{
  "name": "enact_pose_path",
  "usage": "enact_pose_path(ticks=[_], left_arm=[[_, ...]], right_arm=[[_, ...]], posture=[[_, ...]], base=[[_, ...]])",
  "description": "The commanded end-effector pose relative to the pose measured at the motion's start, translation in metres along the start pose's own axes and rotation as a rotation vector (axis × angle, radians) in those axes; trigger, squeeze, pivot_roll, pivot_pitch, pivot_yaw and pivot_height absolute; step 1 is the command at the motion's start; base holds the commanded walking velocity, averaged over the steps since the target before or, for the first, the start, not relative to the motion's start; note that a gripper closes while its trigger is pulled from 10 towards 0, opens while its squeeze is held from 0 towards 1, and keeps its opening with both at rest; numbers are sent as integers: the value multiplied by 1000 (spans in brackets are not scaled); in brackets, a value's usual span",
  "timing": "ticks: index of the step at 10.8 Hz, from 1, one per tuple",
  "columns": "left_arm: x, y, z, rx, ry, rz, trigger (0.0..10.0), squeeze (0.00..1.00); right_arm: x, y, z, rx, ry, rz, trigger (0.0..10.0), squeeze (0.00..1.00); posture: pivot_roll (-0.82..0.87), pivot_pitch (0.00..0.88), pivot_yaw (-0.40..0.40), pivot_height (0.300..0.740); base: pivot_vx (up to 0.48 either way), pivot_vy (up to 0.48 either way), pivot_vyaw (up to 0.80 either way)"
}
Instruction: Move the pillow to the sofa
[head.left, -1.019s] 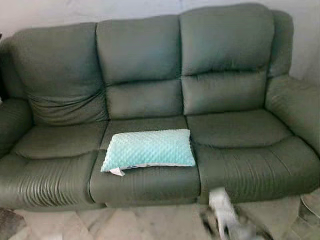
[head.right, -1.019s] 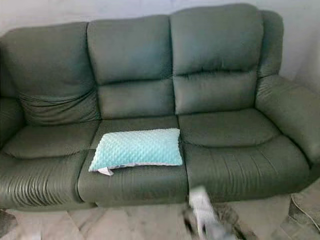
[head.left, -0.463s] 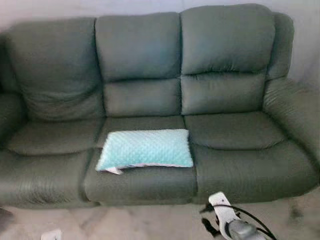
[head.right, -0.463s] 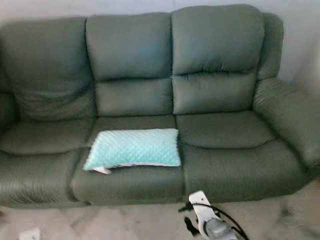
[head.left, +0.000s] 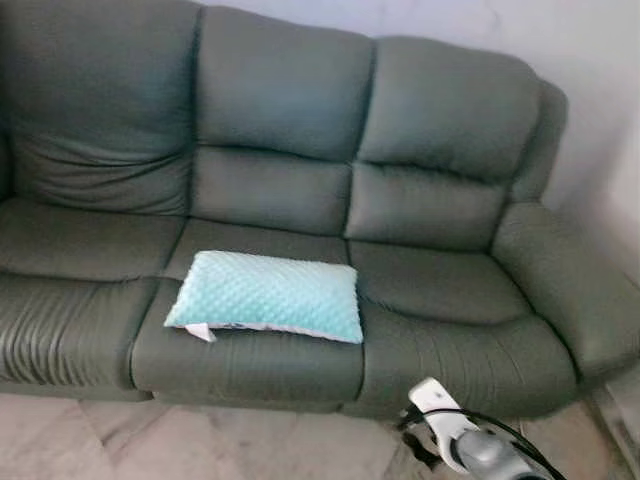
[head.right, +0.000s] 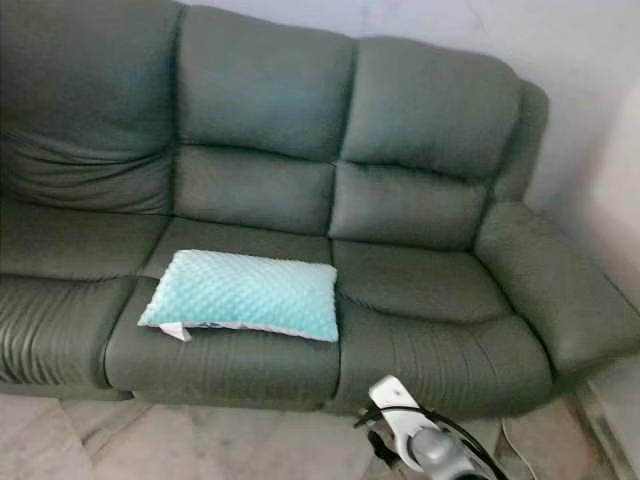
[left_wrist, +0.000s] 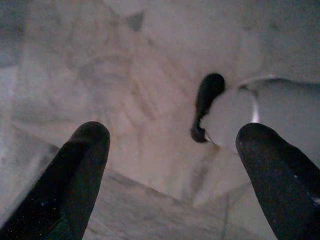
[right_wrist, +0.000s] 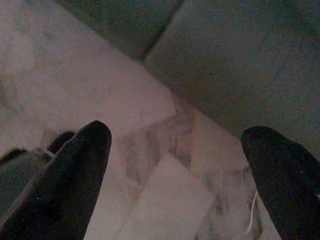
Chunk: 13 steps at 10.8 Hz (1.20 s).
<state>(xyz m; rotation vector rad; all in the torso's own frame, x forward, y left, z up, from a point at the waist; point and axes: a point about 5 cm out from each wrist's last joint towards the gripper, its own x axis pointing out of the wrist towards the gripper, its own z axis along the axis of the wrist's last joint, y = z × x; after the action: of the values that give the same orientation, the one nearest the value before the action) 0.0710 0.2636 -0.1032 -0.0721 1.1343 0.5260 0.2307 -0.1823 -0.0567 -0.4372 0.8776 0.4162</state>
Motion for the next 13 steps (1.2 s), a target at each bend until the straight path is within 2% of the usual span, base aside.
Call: enact_pose_path(ticks=[1, 2, 3, 4, 5, 6, 9, 11, 13], left_arm=[[1, 6, 5, 15, -23, 11, 10000, 0], [1, 8, 7, 19, -27, 16, 10000, 0], [2, 17, 12, 50, -27, 43, 10000, 0], [3, 16, 19, 18, -39, 50, 10000, 0], [3, 20, 19, 27, -44, 46, 10000, 0], [-1, 39, 9, 15, -45, 58, 10000, 0], [-2, 42, 1, 54, -29, 44, 10000, 0], [-3, 42, -1, 74, -23, 30, 10000, 0], [-3, 42, -2, 110, -20, 13, 10000, 0]], right_arm=[[1, 3, -1, -14, 9, -6, 10000, 0], [1, 6, 0, -10, 8, -7, 10000, 0], [6, 15, 13, -20, -9, -19, 10000, 0], [10, 12, 43, 34, -60, -16, 10000, 0], [10, 13, 44, 12, -55, -14, 10000, 0], [10, 15, 41, 20, -45, -19, 10000, 0], [9, 18, 28, 66, -17, -26, 10000, 0], [9, 22, 20, 5, 5, -6, 10000, 0], [10, 28, 19, -11, 5, 6, 10000, 0]], posture=[[51, 0, -141, 740], [60, 0, -136, 740], [82, 0, -104, 740], [90, 0, -86, 740], [91, 0, -85, 740], [78, 0, -71, 740], [29, 0, -38, 740], [1, 0, -23, 740], [-24, 0, -11, 740]], base=[[0, 0, 0], [0, 0, 0], [0, 0, 0], [0, 0, 0], [0, 0, 0], [0, 0, 0], [0, 0, 0], [0, 0, 0], [0, 0, 800]])
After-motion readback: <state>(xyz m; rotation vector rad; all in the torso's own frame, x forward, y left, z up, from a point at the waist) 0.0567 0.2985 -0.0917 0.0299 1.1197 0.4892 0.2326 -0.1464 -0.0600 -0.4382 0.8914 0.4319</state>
